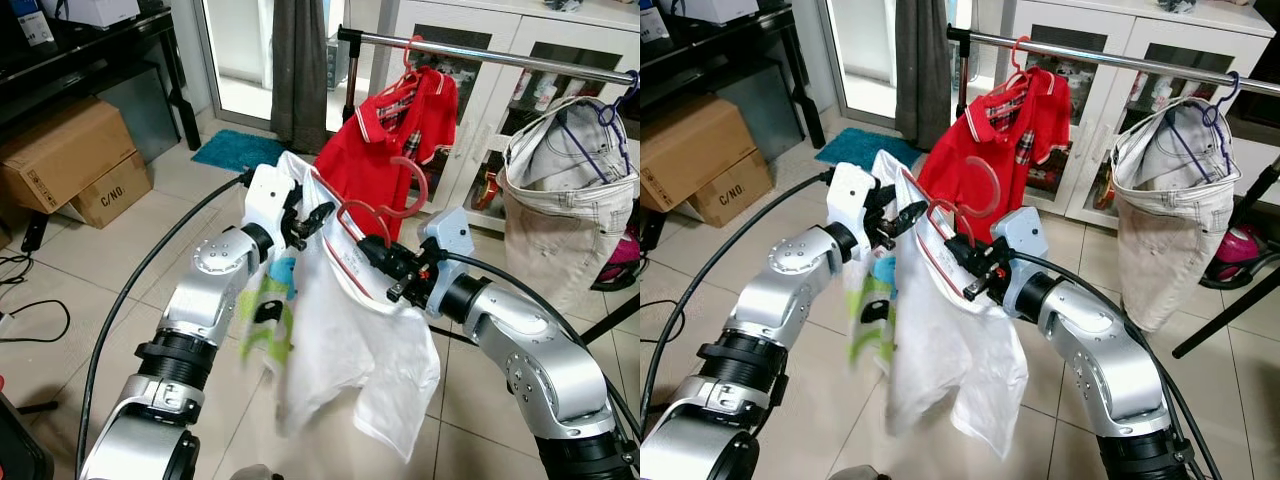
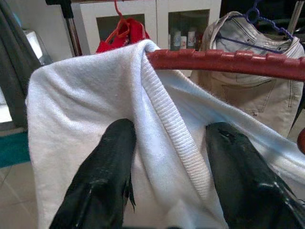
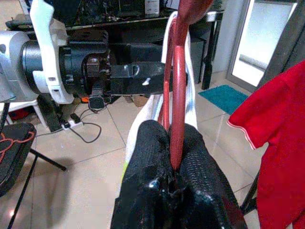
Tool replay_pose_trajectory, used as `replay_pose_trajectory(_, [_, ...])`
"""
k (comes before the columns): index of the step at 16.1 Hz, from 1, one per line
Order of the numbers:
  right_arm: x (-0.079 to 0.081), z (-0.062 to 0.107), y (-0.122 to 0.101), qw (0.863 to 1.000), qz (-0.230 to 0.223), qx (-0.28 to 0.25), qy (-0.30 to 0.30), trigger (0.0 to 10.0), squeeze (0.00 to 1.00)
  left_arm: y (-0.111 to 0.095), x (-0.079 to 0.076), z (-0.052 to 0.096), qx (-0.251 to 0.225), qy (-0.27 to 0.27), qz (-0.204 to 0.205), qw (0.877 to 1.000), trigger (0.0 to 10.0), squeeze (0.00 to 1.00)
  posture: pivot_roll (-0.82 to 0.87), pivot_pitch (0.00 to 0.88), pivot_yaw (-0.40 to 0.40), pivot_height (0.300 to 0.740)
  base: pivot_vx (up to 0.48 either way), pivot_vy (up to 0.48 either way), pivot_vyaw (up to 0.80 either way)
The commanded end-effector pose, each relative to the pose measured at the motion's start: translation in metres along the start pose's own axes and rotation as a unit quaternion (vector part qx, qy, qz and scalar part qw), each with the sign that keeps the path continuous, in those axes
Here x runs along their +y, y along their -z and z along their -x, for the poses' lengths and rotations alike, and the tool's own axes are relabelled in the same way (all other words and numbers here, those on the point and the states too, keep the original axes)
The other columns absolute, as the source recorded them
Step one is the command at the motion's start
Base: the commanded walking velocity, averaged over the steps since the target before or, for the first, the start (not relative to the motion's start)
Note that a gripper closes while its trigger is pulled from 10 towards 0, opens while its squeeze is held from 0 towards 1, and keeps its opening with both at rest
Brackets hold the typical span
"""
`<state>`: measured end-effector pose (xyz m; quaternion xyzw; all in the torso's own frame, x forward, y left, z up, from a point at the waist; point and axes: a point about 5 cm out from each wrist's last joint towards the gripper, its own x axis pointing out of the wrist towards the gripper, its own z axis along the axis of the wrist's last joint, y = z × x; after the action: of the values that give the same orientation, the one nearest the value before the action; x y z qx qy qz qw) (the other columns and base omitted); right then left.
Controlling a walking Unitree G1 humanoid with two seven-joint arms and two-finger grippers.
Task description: Hang hanger
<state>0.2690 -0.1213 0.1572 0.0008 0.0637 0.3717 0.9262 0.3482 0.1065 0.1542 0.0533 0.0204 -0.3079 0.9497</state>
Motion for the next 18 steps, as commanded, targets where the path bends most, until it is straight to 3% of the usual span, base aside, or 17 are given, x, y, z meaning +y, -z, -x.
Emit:
replay_pose_trajectory(1, [0.000,0.002,-0.007,1.000,0.001,-0.017,-0.003,0.0,0.00,-0.009,0.000,-0.004,-0.009,0.003,-0.014,1.000,0.0,0.00,-0.10,0.000,0.009,0.740,0.000,0.000,0.00])
replay_pose_trajectory(10, [-0.005,0.003,-0.005,1.000,-0.007,-0.011,0.017,0.0,0.00,-0.008,0.003,-0.006,-0.009,0.004,-0.019,1.000,0.0,0.00,-0.10,0.000,0.016,0.740,0.000,0.000,0.00])
replay_pose_trajectory(18, [-0.004,0.005,-0.009,0.999,-0.020,-0.026,0.008,0.0,0.00,-0.003,0.015,-0.003,0.004,-0.011,0.001,1.000,0.0,0.00,-0.11,0.000,0.016,0.740,0.000,0.000,0.00])
